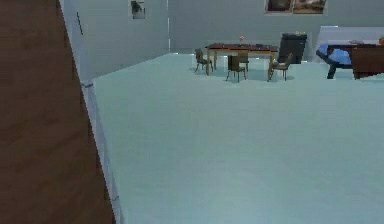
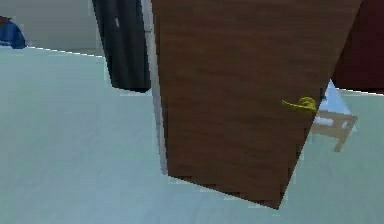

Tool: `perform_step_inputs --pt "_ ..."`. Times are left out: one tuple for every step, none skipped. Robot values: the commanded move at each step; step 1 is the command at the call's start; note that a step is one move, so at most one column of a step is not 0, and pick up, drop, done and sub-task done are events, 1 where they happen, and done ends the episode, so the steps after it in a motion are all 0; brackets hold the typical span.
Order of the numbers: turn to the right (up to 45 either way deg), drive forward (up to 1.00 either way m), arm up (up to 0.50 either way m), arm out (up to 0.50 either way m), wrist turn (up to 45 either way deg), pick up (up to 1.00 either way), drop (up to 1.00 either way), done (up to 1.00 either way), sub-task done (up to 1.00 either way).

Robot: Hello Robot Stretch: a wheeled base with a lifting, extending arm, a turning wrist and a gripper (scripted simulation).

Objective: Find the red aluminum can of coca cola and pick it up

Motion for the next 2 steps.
perform_step_inputs --pt "0.0 1.00 0.00 0.00 0.0 0.00 0.00 0.00 0.00" --pt "-9.0 0.00 0.00 0.00 0.0 0.00 0.00 0.00 0.00"
